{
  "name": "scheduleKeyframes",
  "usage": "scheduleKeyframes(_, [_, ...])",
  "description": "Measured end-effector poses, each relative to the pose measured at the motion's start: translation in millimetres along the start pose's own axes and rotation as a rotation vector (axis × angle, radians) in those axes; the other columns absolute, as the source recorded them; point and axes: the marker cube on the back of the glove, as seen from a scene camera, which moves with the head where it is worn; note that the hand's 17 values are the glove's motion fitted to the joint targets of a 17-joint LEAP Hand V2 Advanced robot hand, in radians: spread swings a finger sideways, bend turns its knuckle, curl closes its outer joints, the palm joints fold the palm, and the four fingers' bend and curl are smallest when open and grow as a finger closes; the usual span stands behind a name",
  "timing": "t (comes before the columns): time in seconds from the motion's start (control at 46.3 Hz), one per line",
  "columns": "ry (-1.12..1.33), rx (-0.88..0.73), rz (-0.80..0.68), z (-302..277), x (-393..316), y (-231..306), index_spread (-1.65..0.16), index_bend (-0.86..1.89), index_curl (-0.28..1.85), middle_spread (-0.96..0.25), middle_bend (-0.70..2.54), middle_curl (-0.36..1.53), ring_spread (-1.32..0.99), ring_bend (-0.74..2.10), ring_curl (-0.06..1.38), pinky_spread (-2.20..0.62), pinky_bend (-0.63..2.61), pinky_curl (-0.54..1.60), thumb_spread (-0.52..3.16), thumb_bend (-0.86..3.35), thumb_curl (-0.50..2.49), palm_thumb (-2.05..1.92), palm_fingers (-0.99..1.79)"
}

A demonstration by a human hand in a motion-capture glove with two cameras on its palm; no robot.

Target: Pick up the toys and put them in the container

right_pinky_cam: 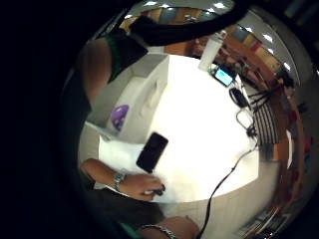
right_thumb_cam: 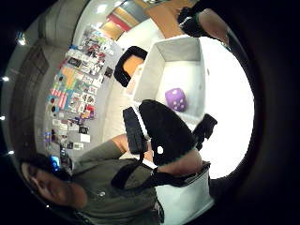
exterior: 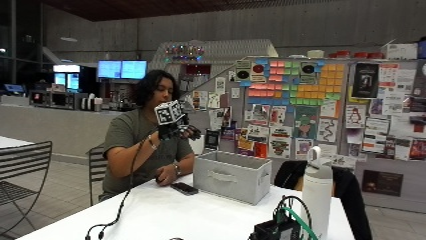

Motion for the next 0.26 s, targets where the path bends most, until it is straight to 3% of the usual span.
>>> scheduleKeyframes(0.259, [-0.089,-0.072,0.098,32,52,84,-0.41,0.35,0.62,-0.13,0.48,0.47,-0.13,0.71,0.28,0.01,0.72,0.32,1.35,-0.04,0.23,-0.06,0.12])
